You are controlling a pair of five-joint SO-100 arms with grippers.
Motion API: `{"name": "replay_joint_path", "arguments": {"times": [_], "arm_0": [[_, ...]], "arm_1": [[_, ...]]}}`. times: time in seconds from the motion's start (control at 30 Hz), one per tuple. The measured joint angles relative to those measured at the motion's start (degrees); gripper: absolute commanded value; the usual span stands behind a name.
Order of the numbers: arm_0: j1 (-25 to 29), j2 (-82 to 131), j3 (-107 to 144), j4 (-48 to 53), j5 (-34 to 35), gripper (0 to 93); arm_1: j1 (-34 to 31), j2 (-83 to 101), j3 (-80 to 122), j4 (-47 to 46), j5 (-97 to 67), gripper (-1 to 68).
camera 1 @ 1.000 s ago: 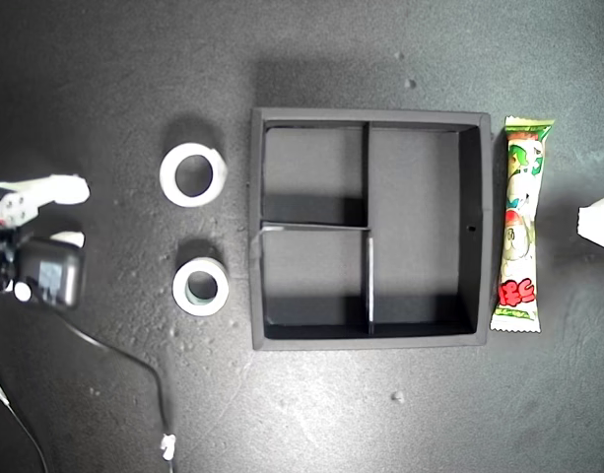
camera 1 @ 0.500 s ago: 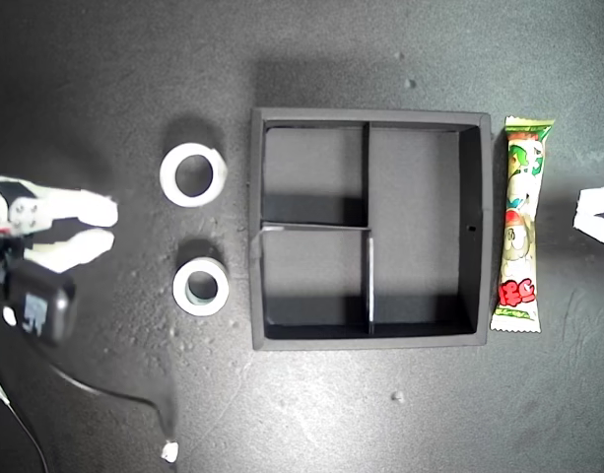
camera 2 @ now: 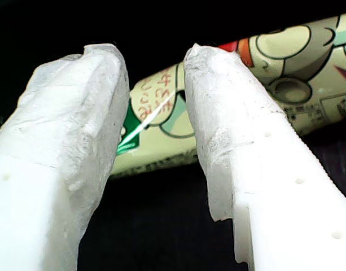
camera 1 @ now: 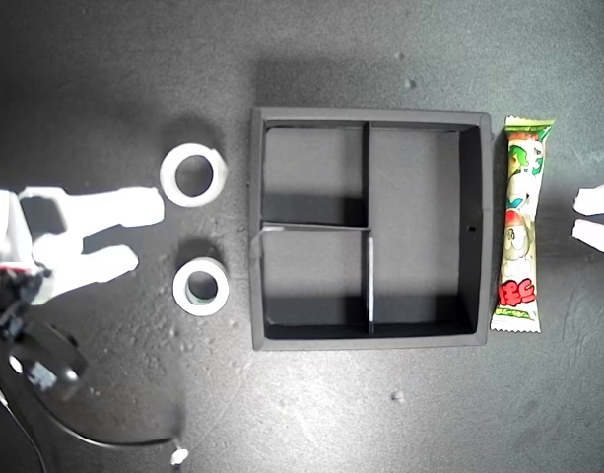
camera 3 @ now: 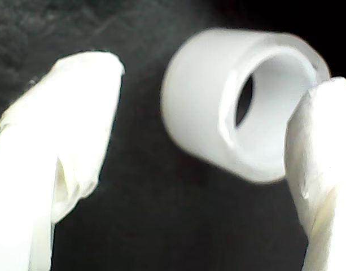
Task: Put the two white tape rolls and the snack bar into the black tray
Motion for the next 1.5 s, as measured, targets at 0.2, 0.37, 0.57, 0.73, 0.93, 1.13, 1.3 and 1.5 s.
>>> {"name": "replay_joint_path", "arguments": {"times": [0.2, 0.37, 0.57, 0.73, 0.93, 1.13, 1.3, 1.5], "arm_0": [[-3.3, -23.6, -13.1, -0.3, 2.9, 19.2], [-5.6, -34.5, -18.8, 0.4, 3.5, 18.6], [-6.2, -39.7, -22.2, 1.4, 4.1, 16.4], [-9.3, -44.6, -24.0, 2.5, 4.5, 8.5], [-13.0, -51.2, -30.0, 6.4, 3.6, 0.3], [-14.5, -51.2, -37.5, 14.9, 4.1, 0.1], [-13.1, -50.3, -51.5, 26.0, 5.8, 0.1], [-11.3, -51.5, -69.3, 33.3, 7.7, 0.1]], "arm_1": [[-3.2, 0.0, 0.0, 0.0, 0.9, 7.1], [-4.4, 0.0, 0.0, 0.0, 1.0, 7.1], [-4.7, 0.0, 0.0, 1.6, 1.0, 7.9], [-4.7, 0.0, 0.0, 1.7, 1.0, 13.4], [-3.9, 0.0, -0.1, -4.6, 3.2, 8.6], [-0.2, 0.0, -1.6, -4.0, 16.3, -0.1], [1.1, -0.1, -6.0, 5.0, -2.3, 4.0], [1.9, -0.1, -9.9, 9.0, -30.5, 15.9]]}}
